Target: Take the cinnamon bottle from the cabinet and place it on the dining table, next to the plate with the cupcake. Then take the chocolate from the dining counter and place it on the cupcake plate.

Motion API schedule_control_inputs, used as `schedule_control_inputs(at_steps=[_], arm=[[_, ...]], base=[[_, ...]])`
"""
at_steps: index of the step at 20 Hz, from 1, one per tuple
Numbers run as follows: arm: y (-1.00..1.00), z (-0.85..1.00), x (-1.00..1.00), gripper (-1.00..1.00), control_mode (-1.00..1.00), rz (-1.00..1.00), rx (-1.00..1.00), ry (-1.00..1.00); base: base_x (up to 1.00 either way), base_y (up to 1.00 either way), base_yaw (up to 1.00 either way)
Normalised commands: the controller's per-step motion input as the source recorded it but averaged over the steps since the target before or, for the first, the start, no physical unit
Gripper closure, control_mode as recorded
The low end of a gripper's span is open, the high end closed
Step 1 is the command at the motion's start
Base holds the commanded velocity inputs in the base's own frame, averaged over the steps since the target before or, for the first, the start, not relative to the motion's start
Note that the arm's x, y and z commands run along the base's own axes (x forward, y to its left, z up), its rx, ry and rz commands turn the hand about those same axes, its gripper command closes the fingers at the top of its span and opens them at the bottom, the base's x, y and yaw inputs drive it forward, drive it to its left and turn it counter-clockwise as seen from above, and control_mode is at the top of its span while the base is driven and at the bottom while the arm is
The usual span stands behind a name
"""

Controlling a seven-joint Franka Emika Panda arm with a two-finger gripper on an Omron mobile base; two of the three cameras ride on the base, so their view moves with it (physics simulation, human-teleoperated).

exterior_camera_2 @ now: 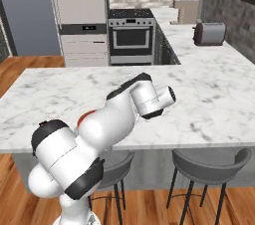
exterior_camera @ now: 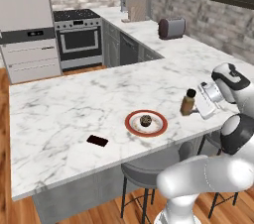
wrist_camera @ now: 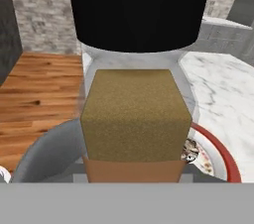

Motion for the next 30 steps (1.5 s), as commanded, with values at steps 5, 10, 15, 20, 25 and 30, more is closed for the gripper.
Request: schedule_control_inputs(at_steps=[5, 10, 15, 20, 25, 30], arm=[[-0.01, -0.31, 0.26, 1.00, -1.00, 0.00, 0.03, 0.01], [-0.05, -0.27, 0.27, 1.00, -1.00, 0.01, 0.07, 0.06], [-0.09, -0.25, 0.31, 1.00, -1.00, 0.02, 0.04, 0.08], [-0.05, -0.29, 0.33, 1.00, -1.00, 0.03, 0.00, 0.07], [-0.09, -0.24, 0.32, 1.00, -1.00, 0.04, 0.00, 0.03], [-0.11, -0.23, 0.32, 1.00, -1.00, 0.04, 0.01, 0.00]], base=[[0.00, 0.00, 0.00], [0.00, 0.00, 0.00], [0.00, 0.00, 0.00], [0.00, 0.00, 0.00], [0.00, 0.00, 0.00], [0.00, 0.00, 0.00]])
